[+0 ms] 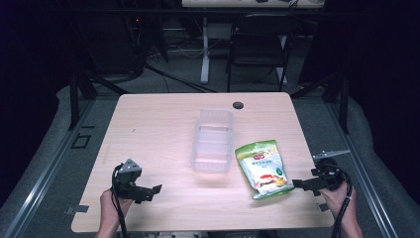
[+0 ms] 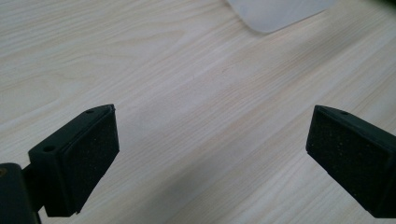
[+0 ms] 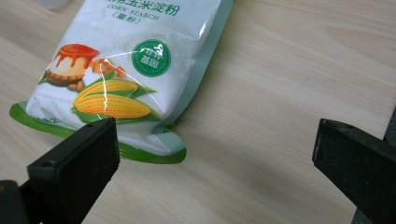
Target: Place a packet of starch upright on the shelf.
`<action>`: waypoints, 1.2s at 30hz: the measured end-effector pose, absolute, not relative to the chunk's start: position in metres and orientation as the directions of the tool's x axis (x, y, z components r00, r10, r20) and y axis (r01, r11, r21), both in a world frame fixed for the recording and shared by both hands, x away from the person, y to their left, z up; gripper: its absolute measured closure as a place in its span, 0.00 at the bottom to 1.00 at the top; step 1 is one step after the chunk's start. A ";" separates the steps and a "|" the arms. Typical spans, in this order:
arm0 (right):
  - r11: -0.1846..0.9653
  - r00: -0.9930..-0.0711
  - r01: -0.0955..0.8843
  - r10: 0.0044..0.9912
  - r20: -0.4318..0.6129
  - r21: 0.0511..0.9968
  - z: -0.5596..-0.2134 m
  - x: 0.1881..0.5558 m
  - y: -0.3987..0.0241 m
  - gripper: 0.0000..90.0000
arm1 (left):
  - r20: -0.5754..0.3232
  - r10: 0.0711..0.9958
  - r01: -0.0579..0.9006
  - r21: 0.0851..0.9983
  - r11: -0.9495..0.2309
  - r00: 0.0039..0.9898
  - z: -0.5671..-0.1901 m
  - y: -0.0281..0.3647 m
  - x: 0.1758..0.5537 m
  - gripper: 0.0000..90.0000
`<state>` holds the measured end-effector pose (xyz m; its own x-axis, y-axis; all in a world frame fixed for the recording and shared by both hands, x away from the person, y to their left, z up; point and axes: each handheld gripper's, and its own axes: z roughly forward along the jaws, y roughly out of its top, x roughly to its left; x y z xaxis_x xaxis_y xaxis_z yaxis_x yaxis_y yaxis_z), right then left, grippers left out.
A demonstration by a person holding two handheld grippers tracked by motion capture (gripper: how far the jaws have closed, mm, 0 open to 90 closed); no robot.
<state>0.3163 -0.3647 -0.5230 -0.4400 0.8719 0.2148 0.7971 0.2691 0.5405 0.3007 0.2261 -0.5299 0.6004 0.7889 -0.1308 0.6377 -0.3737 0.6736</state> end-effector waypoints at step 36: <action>0.310 -0.487 0.786 0.843 0.228 0.535 -0.517 0.360 -0.337 0.05 | -0.135 0.780 0.636 0.671 -0.381 0.611 -0.530 0.225 0.301 0.03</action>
